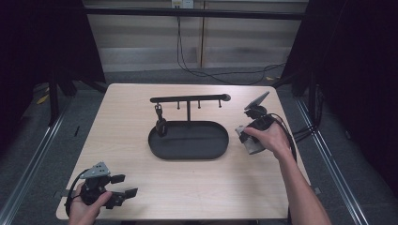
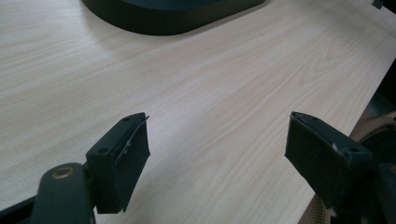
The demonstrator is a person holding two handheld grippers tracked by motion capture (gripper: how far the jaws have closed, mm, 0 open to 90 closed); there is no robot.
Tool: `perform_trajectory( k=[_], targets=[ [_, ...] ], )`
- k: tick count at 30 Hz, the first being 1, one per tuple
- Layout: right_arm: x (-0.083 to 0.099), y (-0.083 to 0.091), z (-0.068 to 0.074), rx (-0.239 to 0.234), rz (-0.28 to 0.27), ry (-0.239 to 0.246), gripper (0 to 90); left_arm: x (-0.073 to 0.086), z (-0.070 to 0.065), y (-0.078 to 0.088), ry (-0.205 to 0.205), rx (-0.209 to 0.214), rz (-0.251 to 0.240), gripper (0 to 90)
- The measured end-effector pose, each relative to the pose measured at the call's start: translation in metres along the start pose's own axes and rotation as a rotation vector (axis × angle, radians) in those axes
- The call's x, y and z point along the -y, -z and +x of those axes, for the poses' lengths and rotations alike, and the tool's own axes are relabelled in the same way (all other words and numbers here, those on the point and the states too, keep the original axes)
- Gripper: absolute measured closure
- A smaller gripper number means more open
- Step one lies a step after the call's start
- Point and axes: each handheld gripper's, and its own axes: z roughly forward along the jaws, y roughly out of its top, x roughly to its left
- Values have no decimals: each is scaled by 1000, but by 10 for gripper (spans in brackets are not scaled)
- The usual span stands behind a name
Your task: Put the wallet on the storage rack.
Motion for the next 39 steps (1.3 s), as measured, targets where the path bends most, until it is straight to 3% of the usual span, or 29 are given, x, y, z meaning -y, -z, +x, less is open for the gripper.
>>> perform_trajectory(
  k=[9, 16, 21, 29, 39],
  targets=[
    [-7, 13, 6, -82, -71, -22, 326, 0, 1, 1, 2, 4, -2, 214],
    [-13, 13, 14, -100, -86, -21, 326, 0, 1, 1, -4, 4, 2, 213],
    [-20, 13, 20, -138, -111, -22, 326, 0, 1, 0, -5, 8, 7, 214],
    [-26, 1, 29, -194, -169, -30, 326, 0, 0, 2, -6, 1, -10, 214],
    [-31, -13, 34, -252, -189, -50, 327, 0, 0, 1, -9, -6, -8, 214]
  ],
)
